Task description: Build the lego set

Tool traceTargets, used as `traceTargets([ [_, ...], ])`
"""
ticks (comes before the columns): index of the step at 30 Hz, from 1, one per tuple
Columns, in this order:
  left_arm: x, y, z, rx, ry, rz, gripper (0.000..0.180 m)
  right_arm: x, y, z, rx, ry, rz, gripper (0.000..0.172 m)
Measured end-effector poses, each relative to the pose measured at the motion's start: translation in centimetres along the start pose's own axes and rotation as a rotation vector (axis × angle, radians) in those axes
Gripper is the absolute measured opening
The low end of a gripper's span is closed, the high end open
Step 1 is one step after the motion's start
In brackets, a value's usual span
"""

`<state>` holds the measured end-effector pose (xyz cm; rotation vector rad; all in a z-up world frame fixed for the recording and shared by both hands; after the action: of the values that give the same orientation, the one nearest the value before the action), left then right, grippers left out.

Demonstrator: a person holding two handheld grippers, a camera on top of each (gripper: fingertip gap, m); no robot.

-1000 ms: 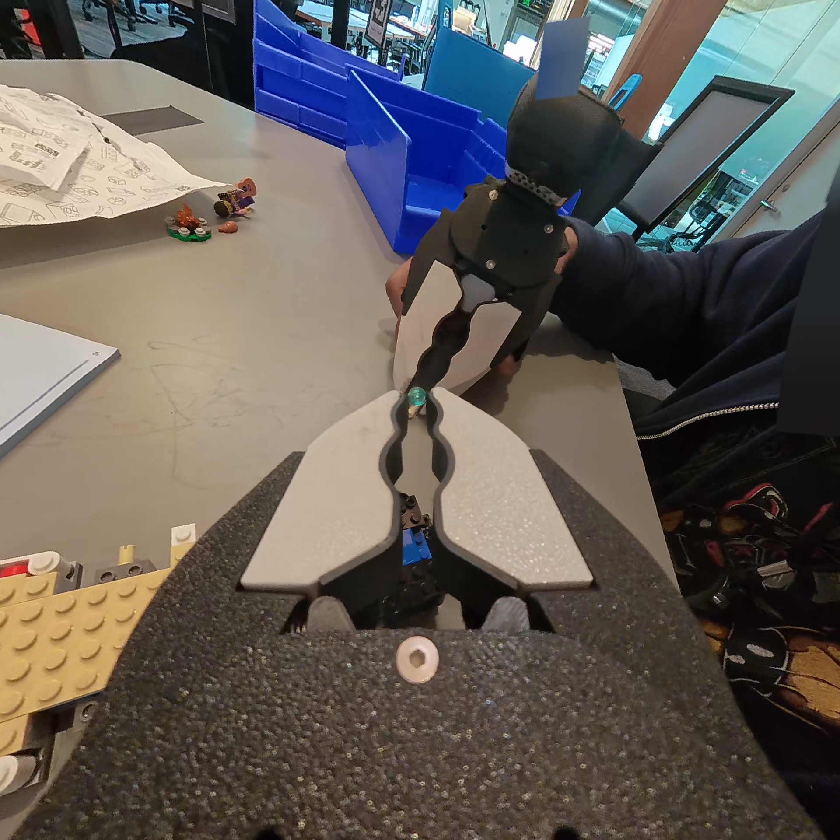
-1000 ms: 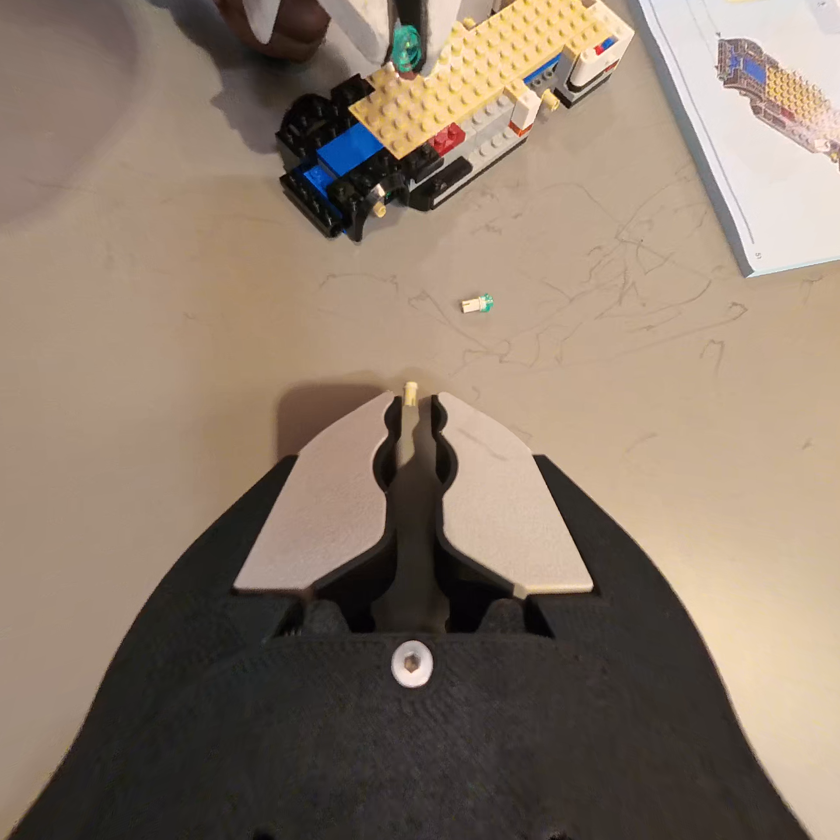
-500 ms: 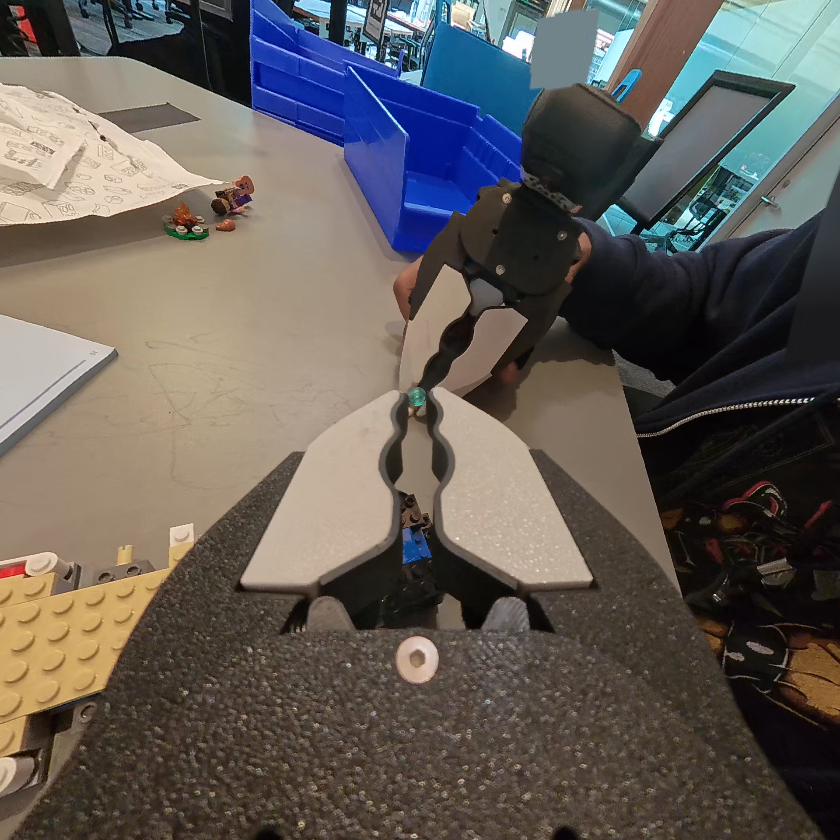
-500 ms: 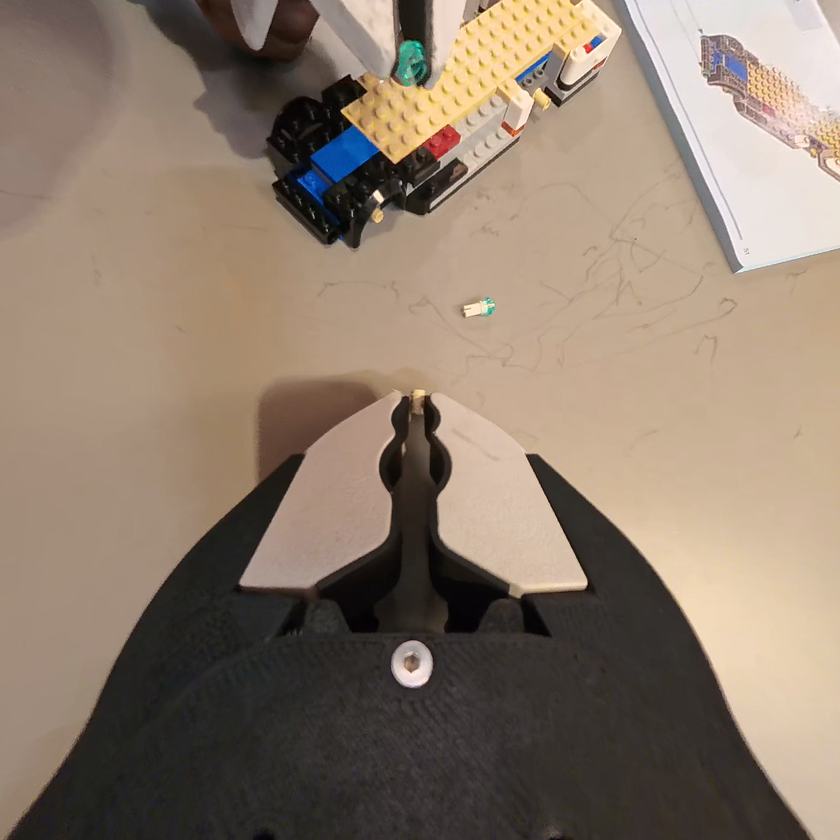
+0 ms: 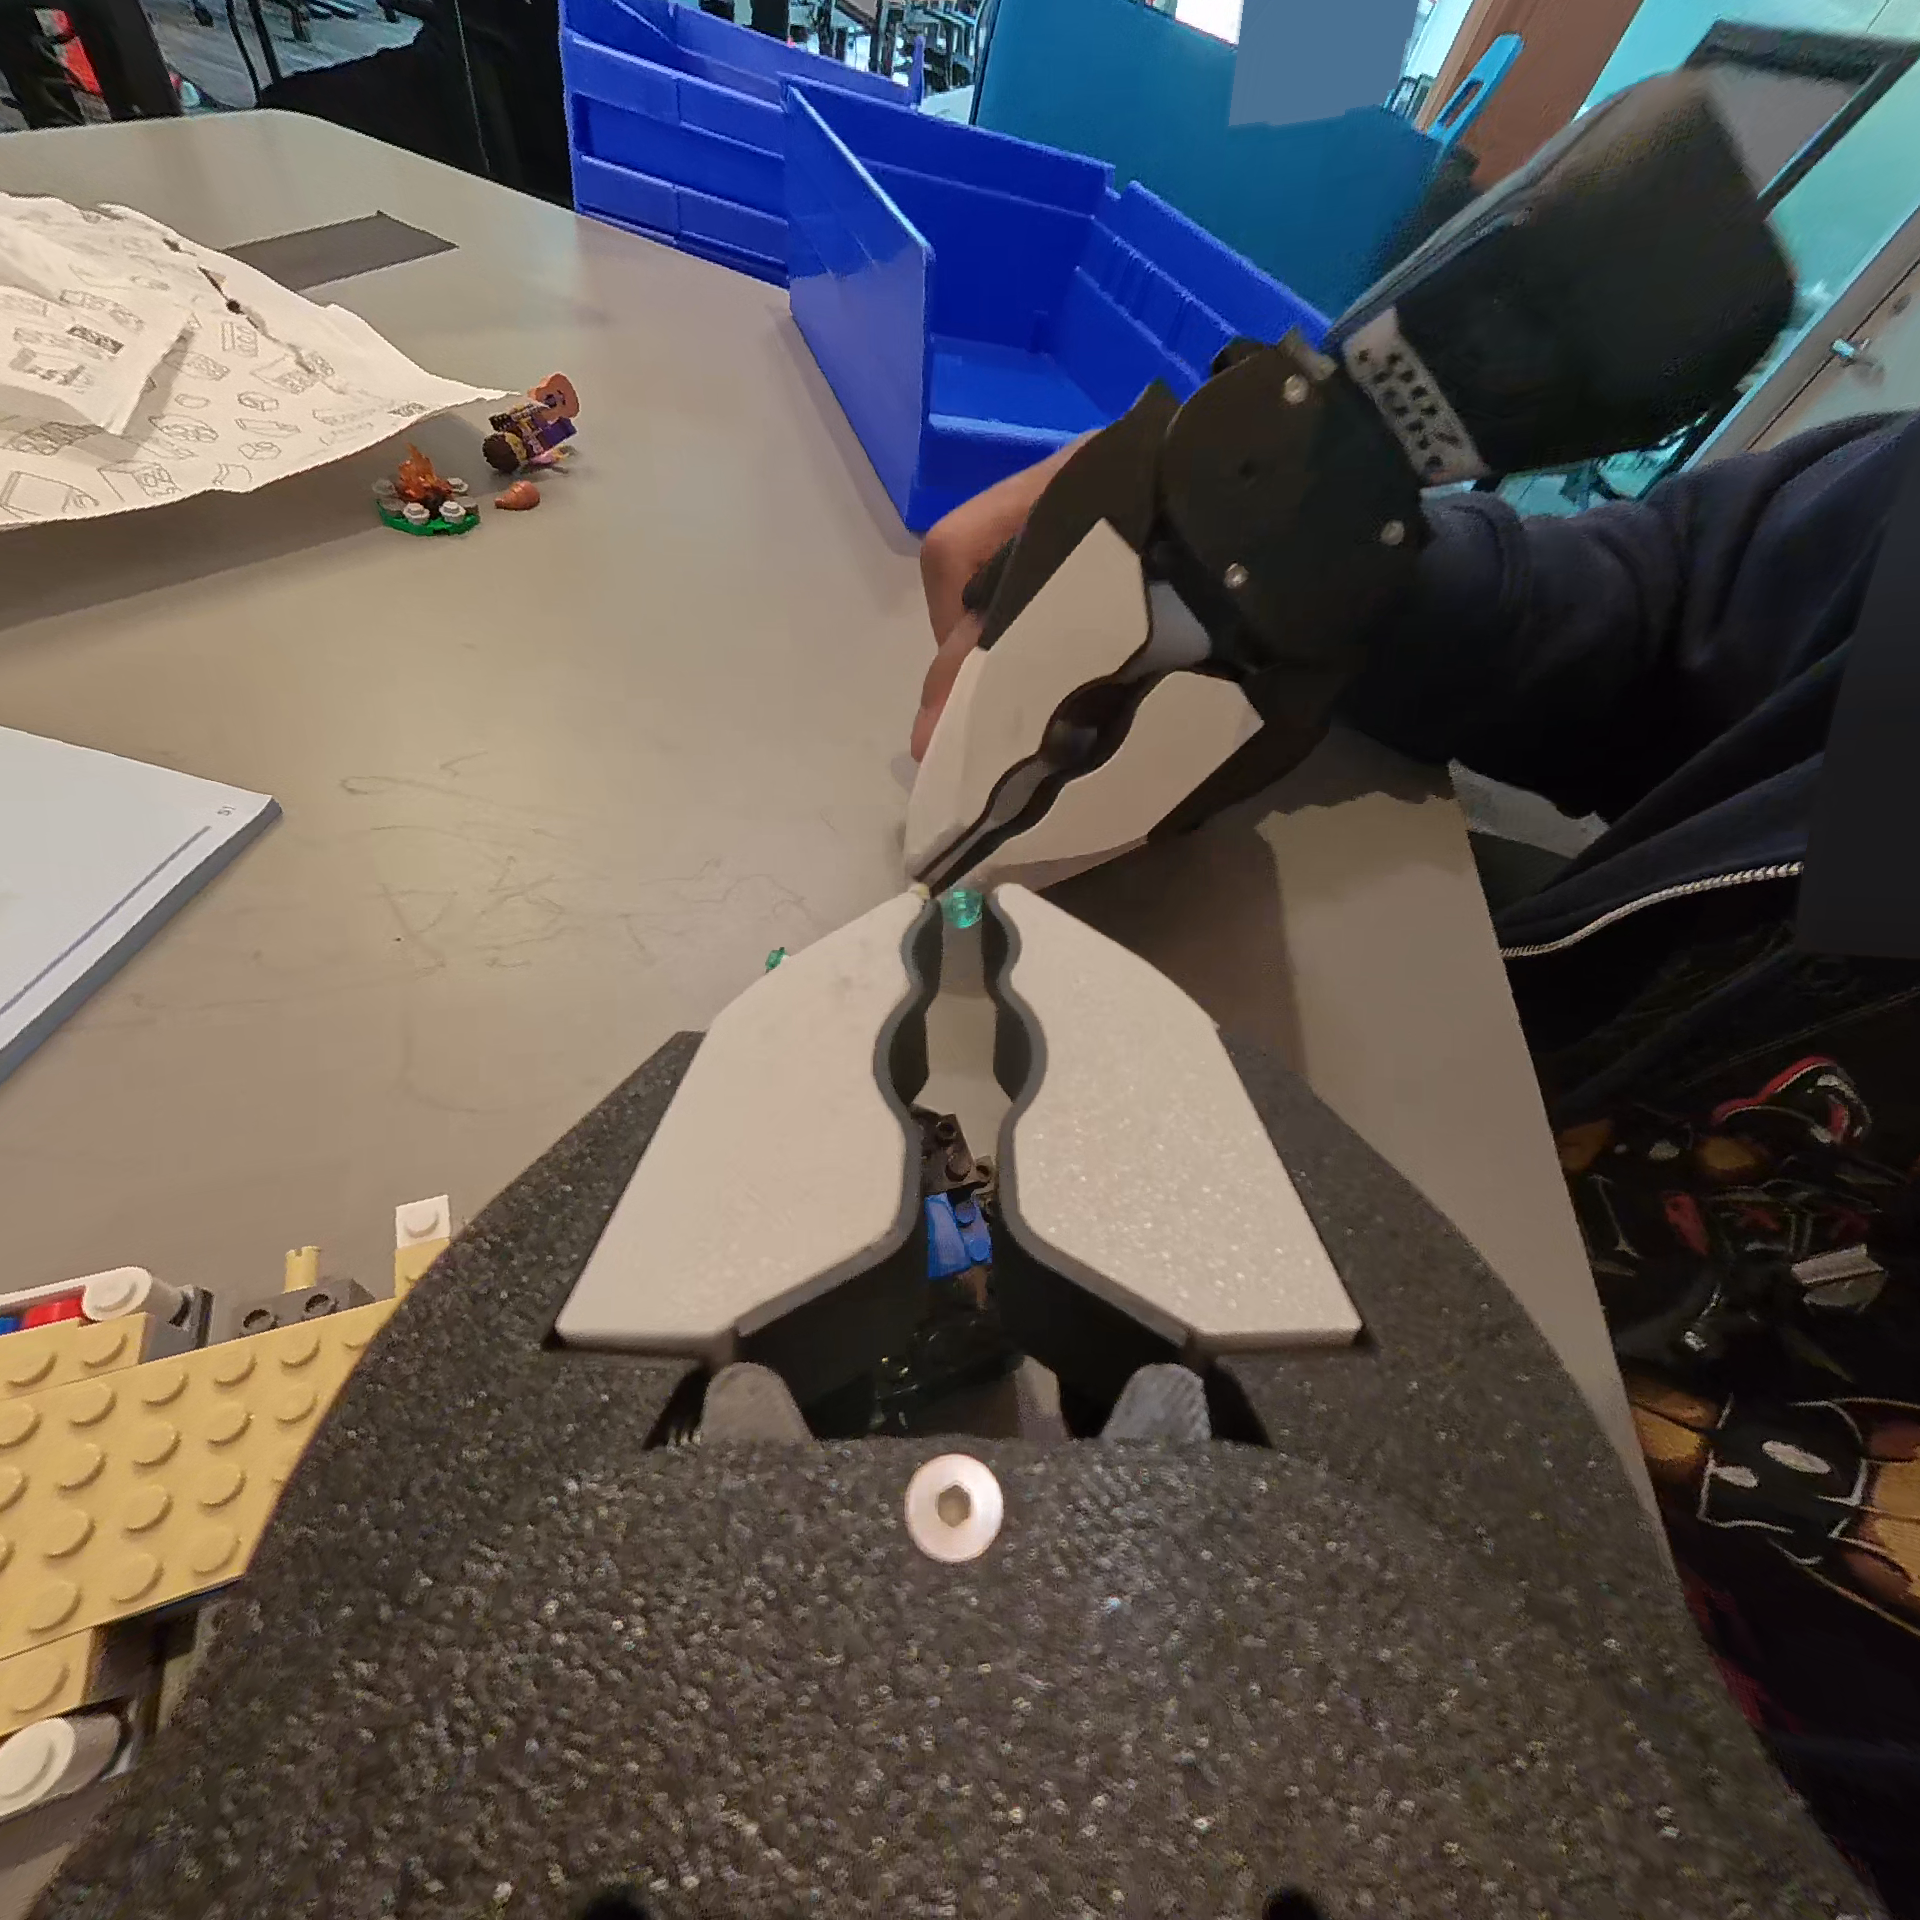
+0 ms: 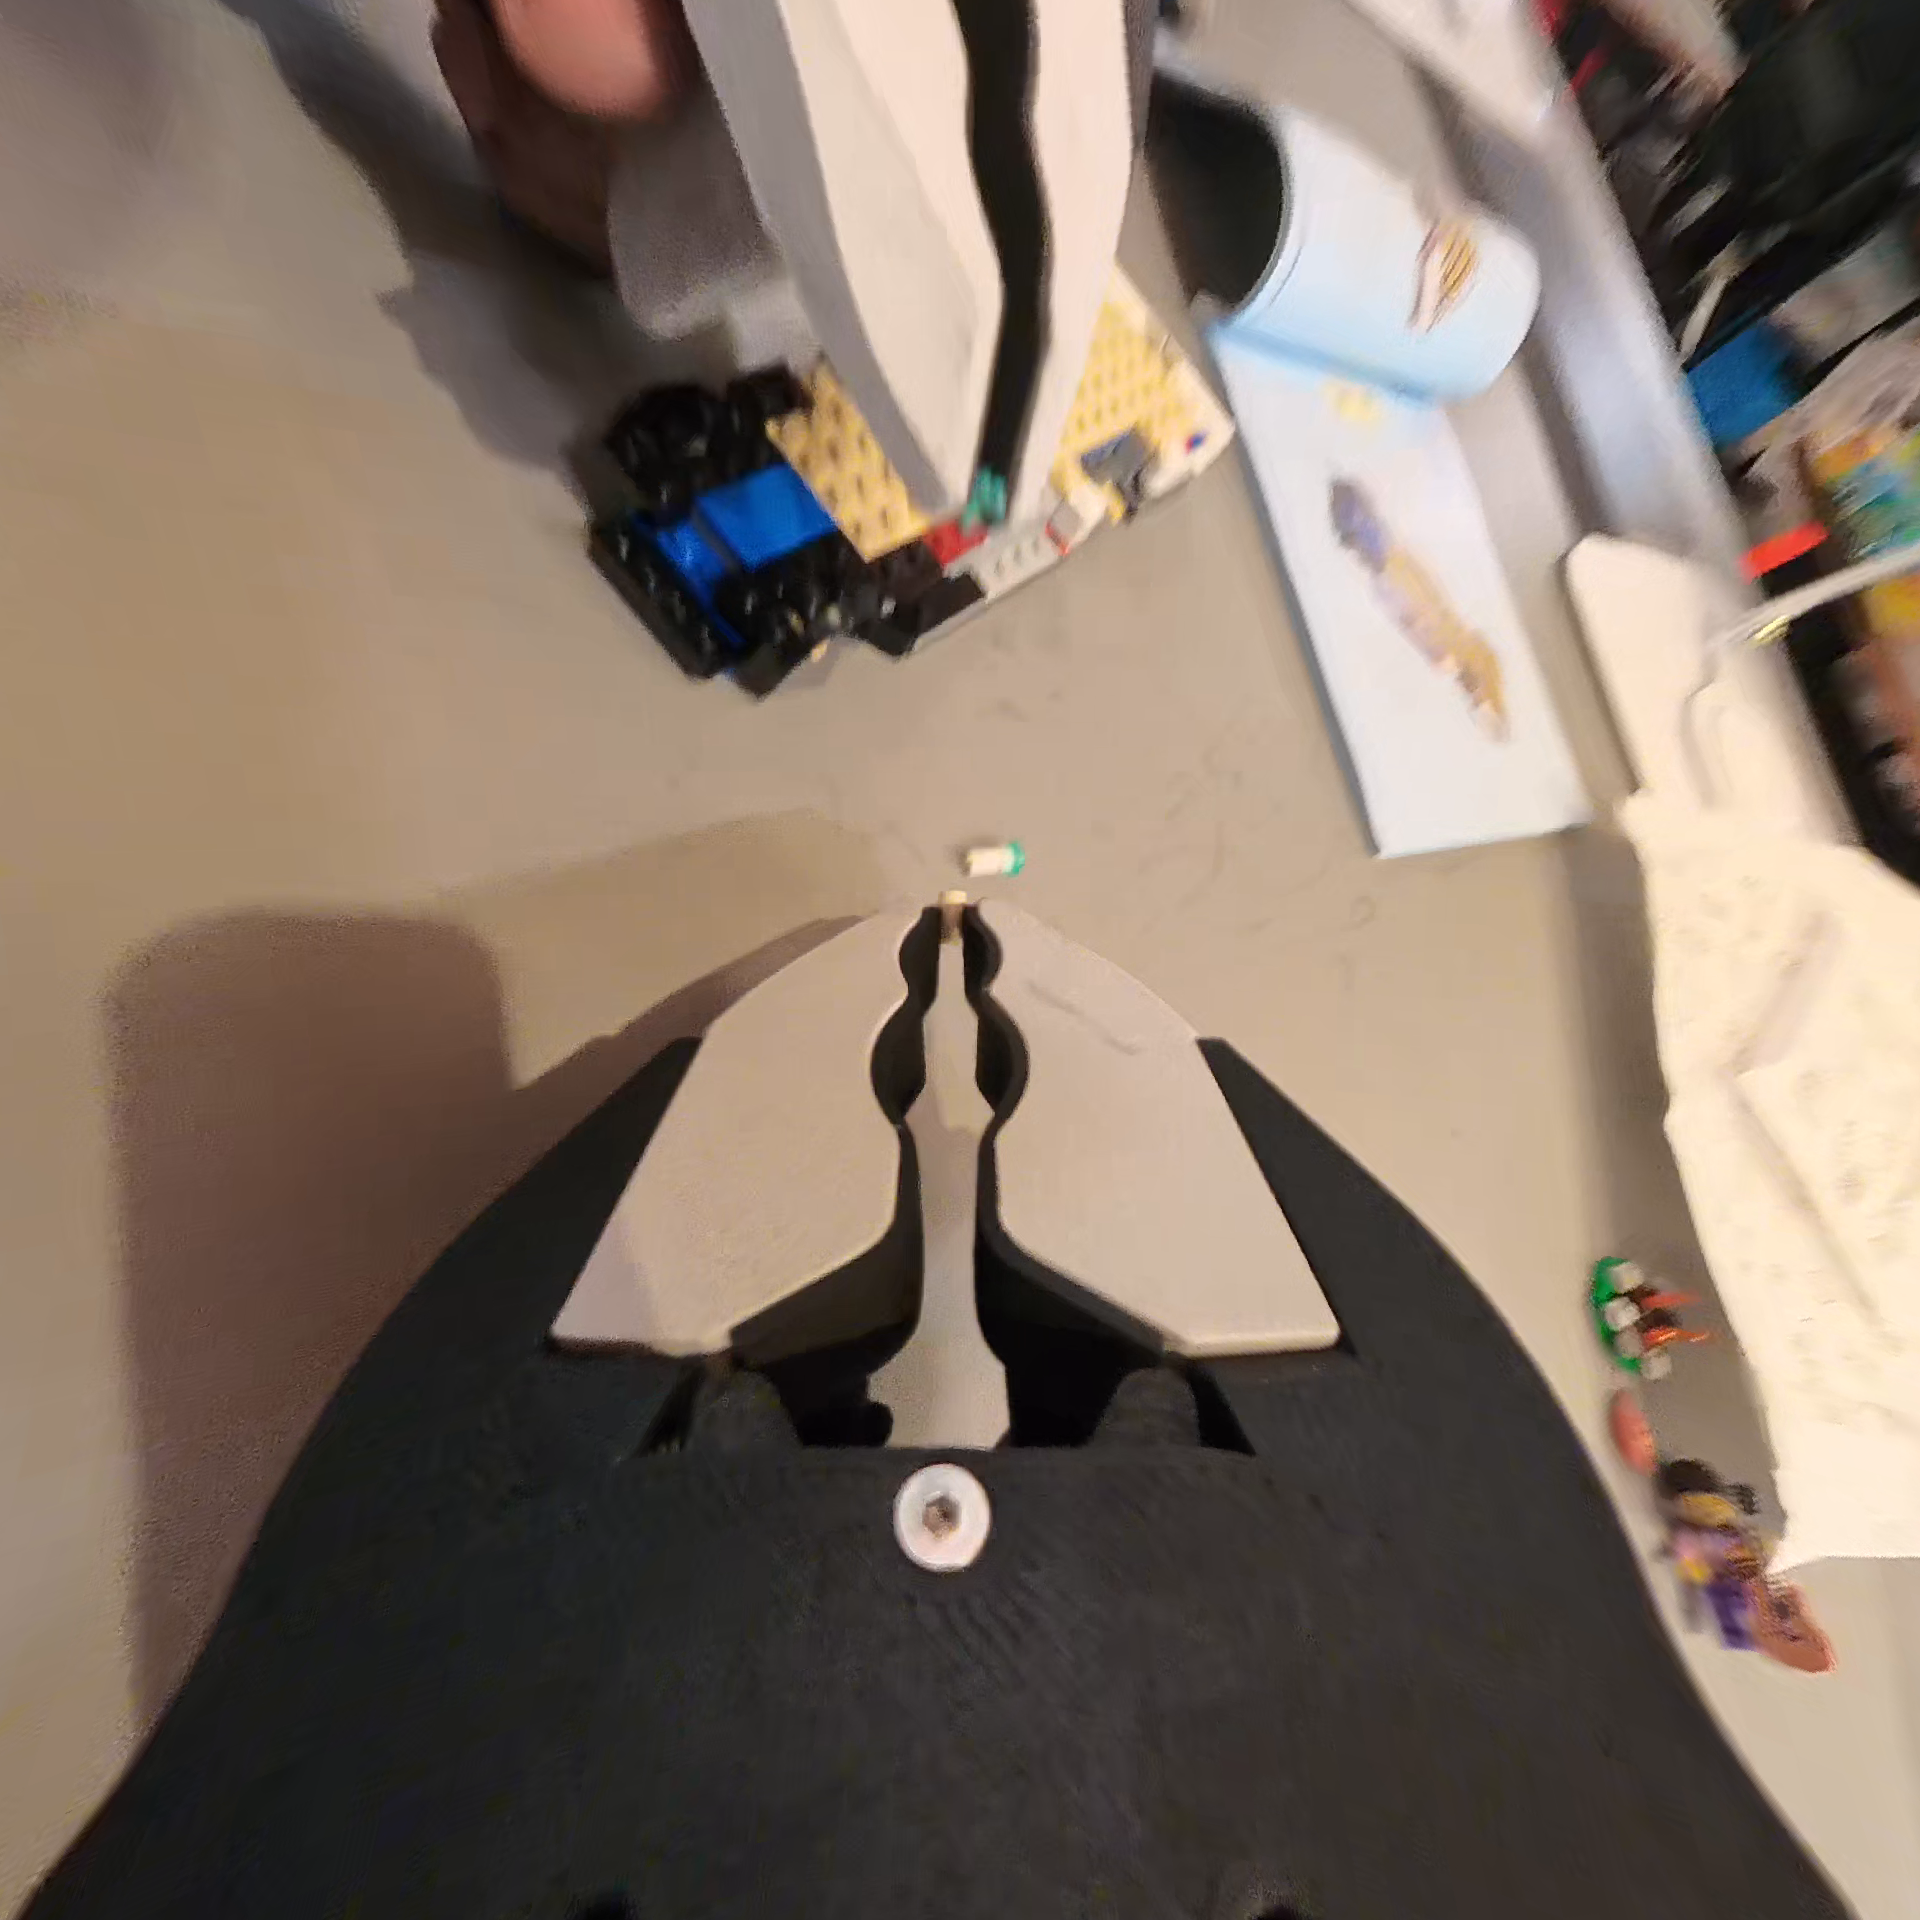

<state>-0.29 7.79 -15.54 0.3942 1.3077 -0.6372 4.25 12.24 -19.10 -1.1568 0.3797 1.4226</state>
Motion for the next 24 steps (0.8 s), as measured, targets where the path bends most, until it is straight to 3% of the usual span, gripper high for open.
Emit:
traceTargets([
  [7, 0.2, 0.1, 0.2, -0.006, 0.066, -0.02, 0.007, -4.1, 0.2, 0.5, 0.124, -0.216, 0.166, 0.004],
  [24, 0.2, 0.2, 1.0, 0.074, 0.02, -0.012, 0.007, -5.0, 0.2, -0.5, 0.113, -0.309, 0.241, 0.004],
])
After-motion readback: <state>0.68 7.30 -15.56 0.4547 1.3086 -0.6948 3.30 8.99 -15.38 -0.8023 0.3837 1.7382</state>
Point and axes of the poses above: each gripper's, where its closed fingertips meet, y out along the fingers, x out of its underside, z = x × y across the jaws, the point moved 2 cm from there along -y, back along the fingers, and after that the axes turned 14 degrees about z, right-handed, at the moved point
